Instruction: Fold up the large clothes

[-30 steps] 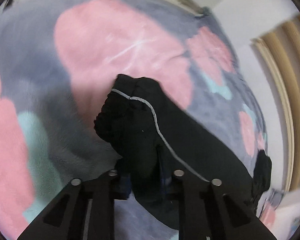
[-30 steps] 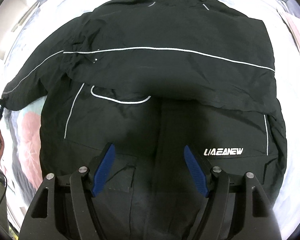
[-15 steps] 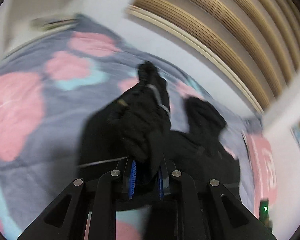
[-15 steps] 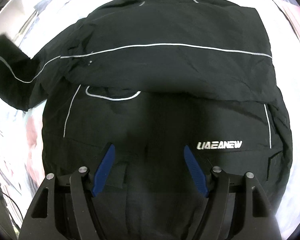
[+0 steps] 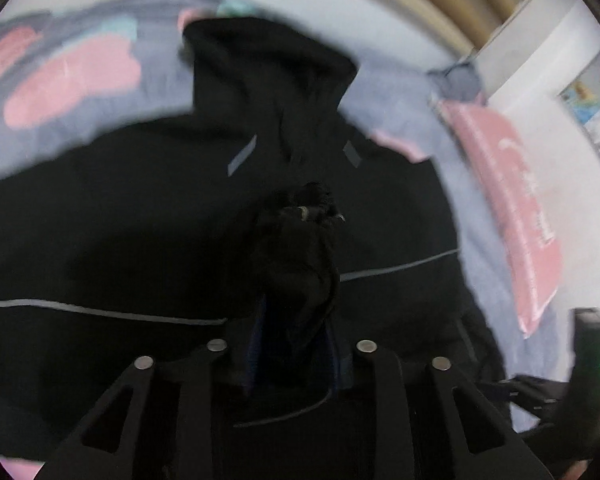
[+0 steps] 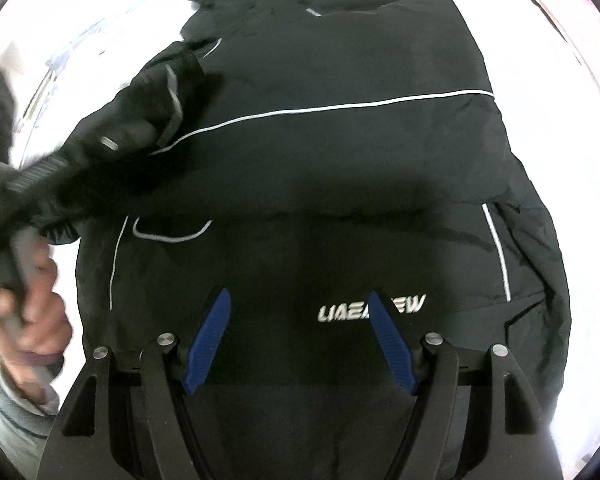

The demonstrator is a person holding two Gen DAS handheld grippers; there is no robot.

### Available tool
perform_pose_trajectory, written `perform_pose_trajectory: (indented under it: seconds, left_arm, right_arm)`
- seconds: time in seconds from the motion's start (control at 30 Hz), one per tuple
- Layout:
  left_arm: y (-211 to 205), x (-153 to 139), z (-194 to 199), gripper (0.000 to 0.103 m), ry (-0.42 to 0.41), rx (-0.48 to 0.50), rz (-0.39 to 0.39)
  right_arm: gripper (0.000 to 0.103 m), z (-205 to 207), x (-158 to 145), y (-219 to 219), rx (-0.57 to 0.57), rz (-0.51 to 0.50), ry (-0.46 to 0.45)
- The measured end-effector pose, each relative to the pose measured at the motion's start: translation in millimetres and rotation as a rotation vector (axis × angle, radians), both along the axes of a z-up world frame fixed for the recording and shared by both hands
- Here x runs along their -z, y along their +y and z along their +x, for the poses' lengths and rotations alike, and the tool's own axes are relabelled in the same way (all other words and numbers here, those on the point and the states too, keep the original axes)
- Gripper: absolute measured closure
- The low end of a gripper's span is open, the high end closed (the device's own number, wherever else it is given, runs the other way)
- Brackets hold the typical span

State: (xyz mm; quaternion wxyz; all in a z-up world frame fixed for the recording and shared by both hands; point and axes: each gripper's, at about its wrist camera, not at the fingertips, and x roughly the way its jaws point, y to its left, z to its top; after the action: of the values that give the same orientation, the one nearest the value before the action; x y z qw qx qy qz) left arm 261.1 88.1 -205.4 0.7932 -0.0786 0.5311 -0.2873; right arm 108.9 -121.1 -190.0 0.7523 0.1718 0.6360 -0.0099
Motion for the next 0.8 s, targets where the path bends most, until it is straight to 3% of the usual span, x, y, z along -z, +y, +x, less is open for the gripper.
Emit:
perform_pose_trajectory:
  seconds: [0.07, 0.17, 0.3, 0.37, 0.53, 0.63, 0.7, 0.77, 0.8]
  left_arm:
    - [-1.0, 25.7, 5.3, 0.057, 0.087, 0.002, -0.018]
    - [7.8, 40.7, 11.8, 0.053, 0.187, -0.002, -0.14]
    - [33.4, 19.5, 7.0, 0.044, 0.251, -0.011, -0.294]
    - [45.9, 2.9, -2.4, 0.031, 0.23, -0.014, -0.344]
    - [89.8, -25.3, -25.1, 0.03, 0.177, -0.083, -0.355]
    - [121.2, -33.6, -34.5, 0.03, 0.139, -0.144, -0.291]
    - [135.1, -33.2, -38.1, 0.03, 0.137, -0.182, -0.256]
    - [153.7, -33.9, -38.8, 0.03, 0.122, -0.238, -0.214]
    - [159.9, -35.7, -39.1, 0.03, 0.106, -0.268, -0.19]
  right_arm:
    - [0.028, 5.8, 0.9, -5.7, -0.004, 0.012, -0.008]
    - [0.028, 21.7, -3.6, -11.7, -0.018, 0.035, -0.047]
    - [0.028, 54.7, -11.6, -8.2, -0.04, 0.098, -0.109]
    - [0.028, 77.9, -13.8, -0.2, -0.064, 0.141, -0.142]
    - [0.023, 123.1, -0.4, 27.5, -0.102, 0.191, -0.144]
    - [0.023, 141.0, 24.6, 36.6, -0.064, 0.201, -0.092]
    - [0.023, 148.5, 45.6, 37.8, -0.035, 0.269, -0.051]
    - [0.052, 154.6, 57.2, 44.3, -0.034, 0.345, -0.042]
    - [0.06, 156.0, 55.1, 48.9, -0.052, 0.351, -0.051]
